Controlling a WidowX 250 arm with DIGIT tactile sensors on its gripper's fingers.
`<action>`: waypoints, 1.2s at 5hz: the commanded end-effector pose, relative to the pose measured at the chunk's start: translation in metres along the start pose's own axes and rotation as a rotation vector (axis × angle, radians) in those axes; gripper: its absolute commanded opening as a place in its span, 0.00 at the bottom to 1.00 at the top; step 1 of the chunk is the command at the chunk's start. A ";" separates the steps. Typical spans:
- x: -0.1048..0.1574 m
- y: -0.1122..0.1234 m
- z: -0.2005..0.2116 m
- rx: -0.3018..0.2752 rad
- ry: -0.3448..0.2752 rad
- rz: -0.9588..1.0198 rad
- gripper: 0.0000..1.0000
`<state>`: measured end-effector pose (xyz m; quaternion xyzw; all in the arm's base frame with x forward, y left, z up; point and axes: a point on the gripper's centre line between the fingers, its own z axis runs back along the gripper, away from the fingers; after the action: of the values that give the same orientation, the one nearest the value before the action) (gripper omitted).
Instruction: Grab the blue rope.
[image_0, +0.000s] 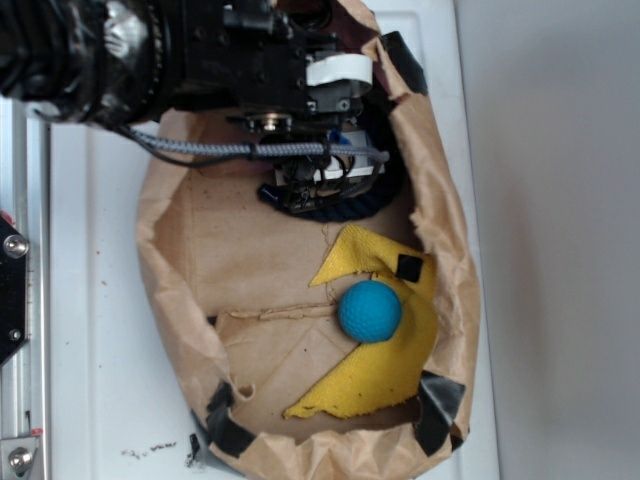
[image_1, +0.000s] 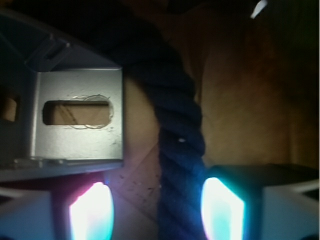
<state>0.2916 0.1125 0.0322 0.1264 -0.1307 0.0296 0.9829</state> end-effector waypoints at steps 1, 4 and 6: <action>0.009 -0.012 0.011 -0.028 -0.017 -0.030 0.00; 0.011 -0.006 0.020 -0.050 -0.035 -0.009 0.00; 0.013 0.009 0.063 -0.128 -0.051 0.048 0.00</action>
<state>0.2784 0.1012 0.0715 0.0454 -0.1244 0.0381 0.9905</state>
